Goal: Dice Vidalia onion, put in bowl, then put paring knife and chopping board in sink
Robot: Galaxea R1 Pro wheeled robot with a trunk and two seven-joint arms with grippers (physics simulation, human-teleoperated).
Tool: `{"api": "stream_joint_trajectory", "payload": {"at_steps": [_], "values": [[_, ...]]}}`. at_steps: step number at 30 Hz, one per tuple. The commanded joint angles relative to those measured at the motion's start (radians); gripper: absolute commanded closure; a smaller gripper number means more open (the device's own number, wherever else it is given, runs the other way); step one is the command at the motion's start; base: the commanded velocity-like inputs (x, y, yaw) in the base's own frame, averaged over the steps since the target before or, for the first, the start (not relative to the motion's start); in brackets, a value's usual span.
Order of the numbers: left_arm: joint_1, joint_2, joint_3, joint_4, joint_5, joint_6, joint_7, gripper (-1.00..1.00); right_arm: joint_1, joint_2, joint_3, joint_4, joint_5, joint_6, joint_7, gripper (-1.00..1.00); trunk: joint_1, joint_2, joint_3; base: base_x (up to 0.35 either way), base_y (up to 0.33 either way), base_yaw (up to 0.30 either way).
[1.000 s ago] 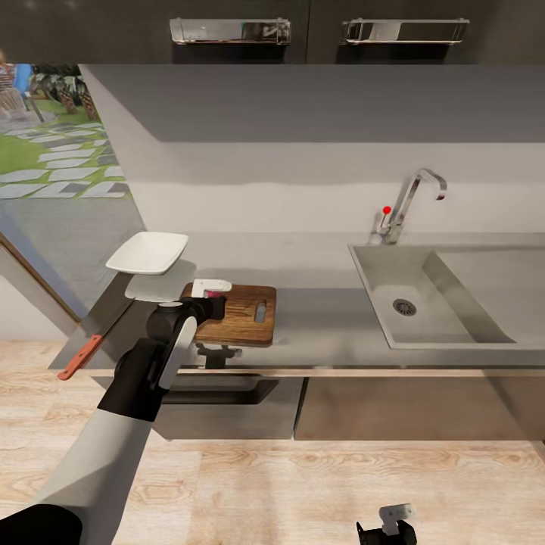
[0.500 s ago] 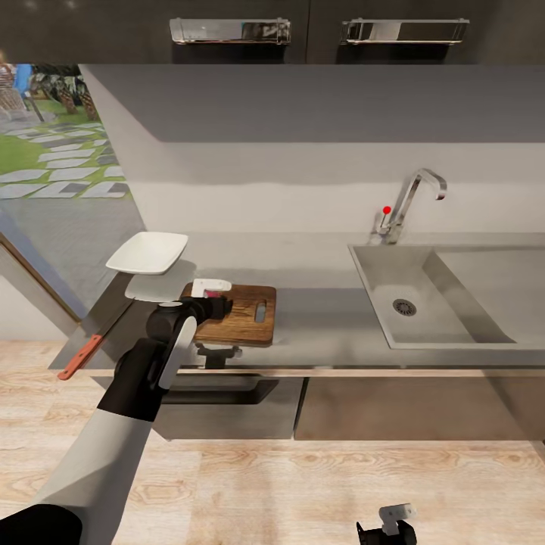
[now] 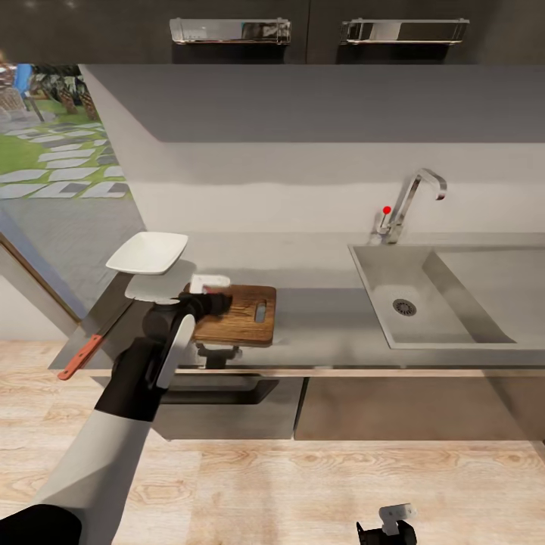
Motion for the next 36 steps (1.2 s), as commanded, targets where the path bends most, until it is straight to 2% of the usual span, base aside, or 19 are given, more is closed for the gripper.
{"api": "stream_joint_trajectory", "payload": {"at_steps": [1, 2, 3, 5, 9, 19, 30, 36], "values": [[-0.001, 0.0, 0.0, -0.015, 0.01, 0.004, 0.009, -1.0, -0.001, 0.0, -0.008, 0.001, 0.011, -0.004, -0.003, -1.0, 0.0, -0.001, -0.001, 0.0, 0.0, 0.0], [-0.001, 0.001, 0.001, -0.033, 0.01, 0.006, 0.009, -1.0, -0.001, 0.0, -0.008, 0.001, 0.011, -0.004, -0.003, -1.0, 0.0, -0.001, -0.001, 0.0, 0.0, 0.0], [-0.001, 0.001, 0.002, -0.097, 0.01, 0.009, 0.01, -1.0, -0.001, 0.0, -0.008, 0.001, 0.011, -0.004, -0.003, -1.0, 0.0, -0.001, -0.001, 0.0, 0.0, 0.0], [-0.001, 0.0, 0.005, -0.16, 0.01, 0.013, 0.01, -1.0, -0.001, -0.001, -0.008, 0.001, 0.011, -0.003, -0.003, -1.0, 0.0, -0.001, -0.001, 0.0, 0.0, 0.0], [-0.001, -0.001, 0.008, -0.192, 0.01, 0.019, 0.01, -1.0, -0.001, -0.001, -0.008, 0.001, 0.011, -0.003, -0.003, -1.0, 0.0, -0.001, -0.001, 0.0, 0.0, 0.0], [-0.001, 0.002, 0.004, -0.199, 0.009, 0.021, 0.01, -1.0, -0.001, -0.001, -0.008, 0.001, 0.011, -0.003, -0.003, -1.0, 0.0, -0.001, -0.001, -0.049, 0.0, 0.0], [-0.001, 0.011, 0.0, -0.192, 0.009, 0.02, 0.01, -1.0, -0.001, -0.003, -0.008, 0.001, 0.011, -0.004, -0.003, -1.0, 0.0, -0.001, -0.001, -0.314, 0.0, 0.0], [-0.001, 0.014, -0.001, -0.142, 0.01, 0.019, 0.009, -1.0, -0.001, -0.003, -0.008, 0.001, 0.011, -0.003, -0.003, -1.0, 0.0, -0.001, -0.001, -0.335, 0.0, 0.0]]}}
